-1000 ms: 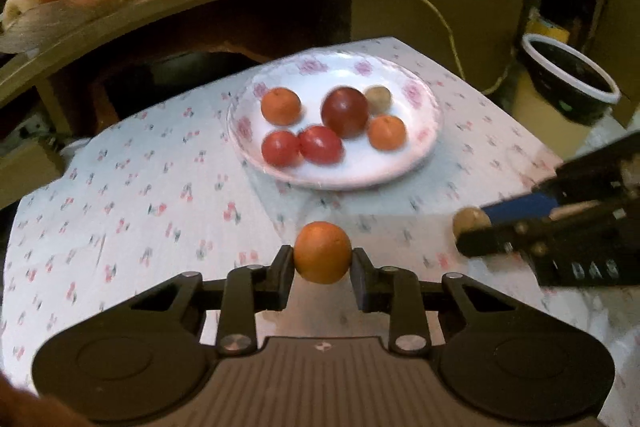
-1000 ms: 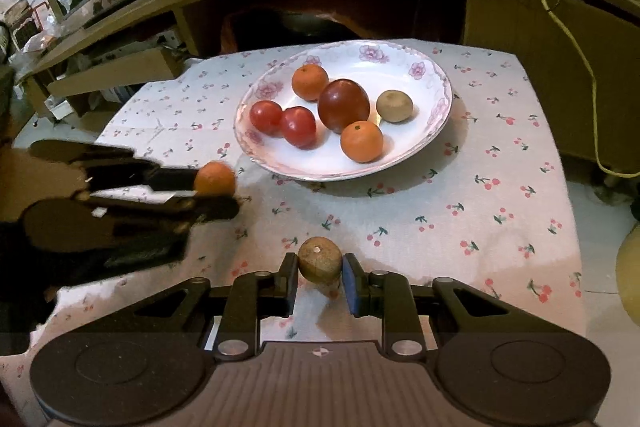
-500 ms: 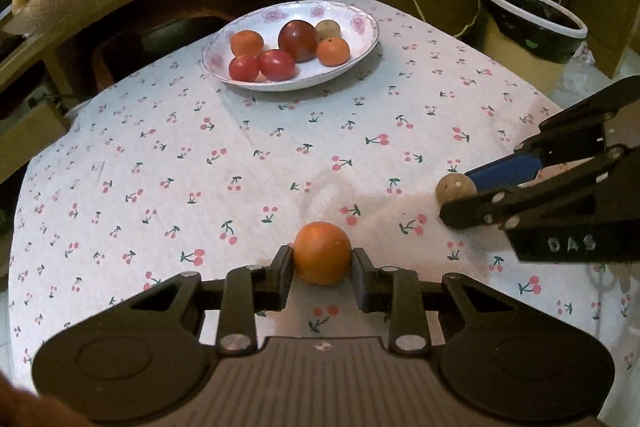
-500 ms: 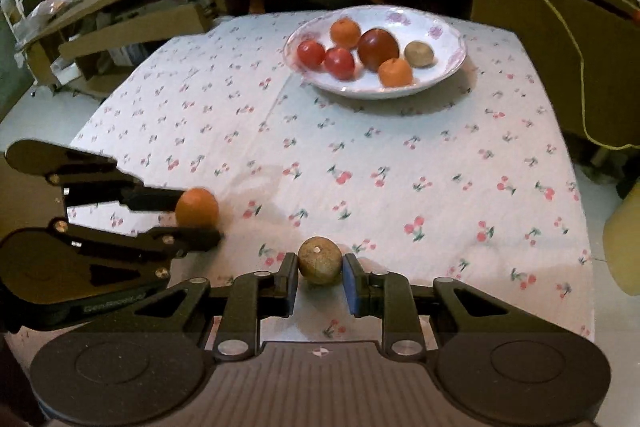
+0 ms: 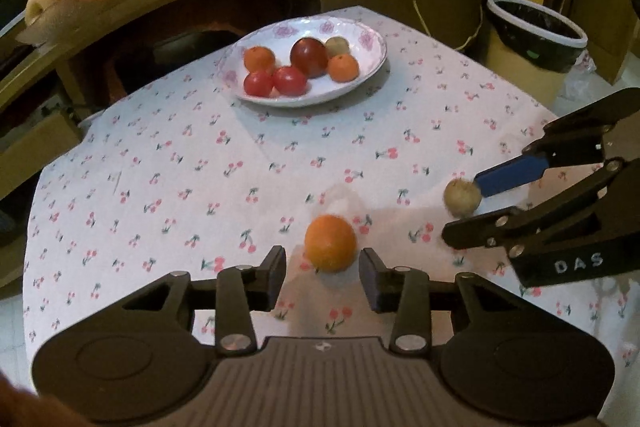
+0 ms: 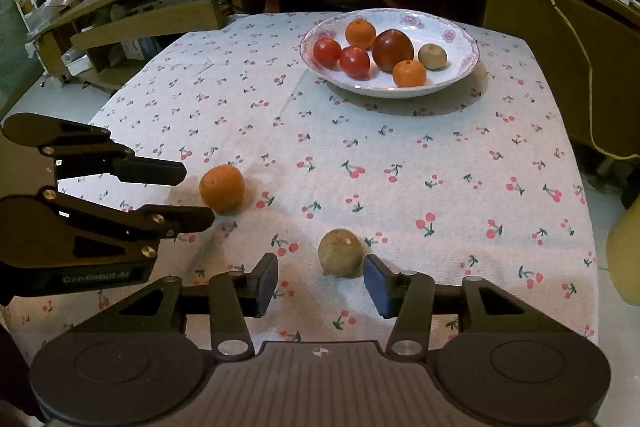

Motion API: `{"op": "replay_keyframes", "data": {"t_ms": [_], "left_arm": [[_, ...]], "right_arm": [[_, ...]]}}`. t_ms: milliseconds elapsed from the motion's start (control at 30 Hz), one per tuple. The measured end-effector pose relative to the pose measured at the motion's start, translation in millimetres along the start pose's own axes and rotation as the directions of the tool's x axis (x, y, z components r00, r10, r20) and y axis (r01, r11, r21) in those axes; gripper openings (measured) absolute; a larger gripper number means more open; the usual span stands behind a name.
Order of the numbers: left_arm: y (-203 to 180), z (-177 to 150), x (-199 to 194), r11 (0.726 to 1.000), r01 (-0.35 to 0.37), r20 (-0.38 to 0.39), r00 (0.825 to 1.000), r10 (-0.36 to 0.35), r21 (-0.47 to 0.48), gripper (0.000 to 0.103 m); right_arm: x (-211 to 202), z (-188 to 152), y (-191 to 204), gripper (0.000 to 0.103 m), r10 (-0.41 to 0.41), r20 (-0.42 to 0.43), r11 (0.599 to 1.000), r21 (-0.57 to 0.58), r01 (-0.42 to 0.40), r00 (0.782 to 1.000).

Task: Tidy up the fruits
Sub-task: 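Carry the kiwi and orange back toward the white plate with both tools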

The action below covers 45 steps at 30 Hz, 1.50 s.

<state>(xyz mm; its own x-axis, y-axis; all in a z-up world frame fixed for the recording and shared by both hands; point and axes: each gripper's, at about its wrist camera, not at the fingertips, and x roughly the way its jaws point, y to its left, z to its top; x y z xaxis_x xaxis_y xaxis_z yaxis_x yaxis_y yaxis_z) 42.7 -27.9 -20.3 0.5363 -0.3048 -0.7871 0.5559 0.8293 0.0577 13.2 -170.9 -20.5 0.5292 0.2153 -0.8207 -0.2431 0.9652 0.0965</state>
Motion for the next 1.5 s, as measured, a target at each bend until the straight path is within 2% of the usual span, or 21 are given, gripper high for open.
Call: {"op": "replay_keyframes", "data": {"t_ms": [167, 633, 733, 800, 1500], "left_arm": [[-1, 4, 10, 1.0, 0.021, -0.006, 1.0, -0.021, -0.007, 0.046], [-1, 5, 19, 0.999, -0.002, -0.025, 1.0, 0.002, -0.033, 0.042], [-5, 5, 21, 1.0, 0.003, -0.03, 1.0, -0.004, -0.02, 0.038], [-6, 7, 21, 1.0, 0.005, -0.03, 1.0, -0.005, -0.021, 0.036], [-14, 10, 19, 1.0, 0.023, -0.036, 0.999, -0.023, 0.0, 0.036]], "right_arm": [[4, 1, -4, 0.049, -0.003, -0.002, 1.0, 0.019, 0.003, 1.0], [6, 2, -2, 0.044, 0.002, -0.011, 1.0, 0.022, -0.002, 1.0], [4, 1, -3, 0.037, -0.006, -0.012, 1.0, 0.023, 0.006, 1.0], [4, 1, -4, 0.026, -0.021, -0.015, 0.999, 0.03, 0.021, 1.0], [3, 0, -2, 0.025, -0.028, -0.023, 0.999, 0.04, 0.029, 0.999]]}}
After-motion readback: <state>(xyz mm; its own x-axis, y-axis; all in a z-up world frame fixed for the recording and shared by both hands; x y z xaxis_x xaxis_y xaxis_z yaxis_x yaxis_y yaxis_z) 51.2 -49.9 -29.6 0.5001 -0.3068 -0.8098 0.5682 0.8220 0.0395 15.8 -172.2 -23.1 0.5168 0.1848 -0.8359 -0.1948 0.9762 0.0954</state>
